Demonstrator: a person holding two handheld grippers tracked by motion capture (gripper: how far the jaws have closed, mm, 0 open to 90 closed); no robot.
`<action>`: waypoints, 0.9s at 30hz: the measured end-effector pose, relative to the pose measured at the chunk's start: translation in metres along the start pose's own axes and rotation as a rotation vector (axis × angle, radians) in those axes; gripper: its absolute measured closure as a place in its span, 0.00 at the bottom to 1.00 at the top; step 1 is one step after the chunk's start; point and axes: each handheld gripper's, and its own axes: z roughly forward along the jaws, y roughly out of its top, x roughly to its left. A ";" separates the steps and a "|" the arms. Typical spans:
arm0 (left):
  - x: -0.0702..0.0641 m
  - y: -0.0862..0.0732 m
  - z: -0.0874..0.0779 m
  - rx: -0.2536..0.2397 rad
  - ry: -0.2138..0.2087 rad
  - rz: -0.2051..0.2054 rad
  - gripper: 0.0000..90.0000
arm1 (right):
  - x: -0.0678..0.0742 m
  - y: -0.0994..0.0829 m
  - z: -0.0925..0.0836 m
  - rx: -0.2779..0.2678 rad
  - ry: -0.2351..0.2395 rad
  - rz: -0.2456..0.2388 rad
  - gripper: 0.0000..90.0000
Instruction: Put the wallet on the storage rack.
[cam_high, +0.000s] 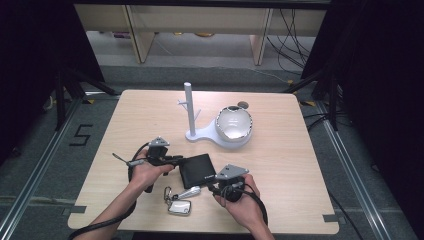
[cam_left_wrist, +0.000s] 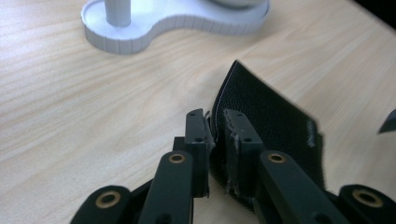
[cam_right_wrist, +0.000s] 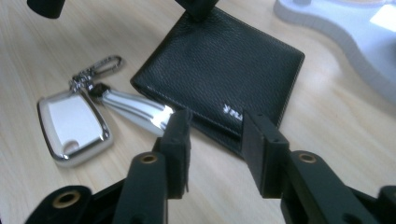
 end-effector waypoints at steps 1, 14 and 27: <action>0.000 0.000 0.000 0.000 0.000 0.000 0.89 | 0.000 0.000 0.000 0.000 0.000 0.000 0.70; -0.023 0.028 -0.010 -0.098 -0.043 -0.087 0.90 | 0.035 0.026 0.008 -0.087 -0.142 -0.194 0.32; -0.033 0.034 -0.007 -0.108 -0.050 -0.090 0.91 | 0.041 0.030 0.035 -0.059 -0.251 -0.264 0.28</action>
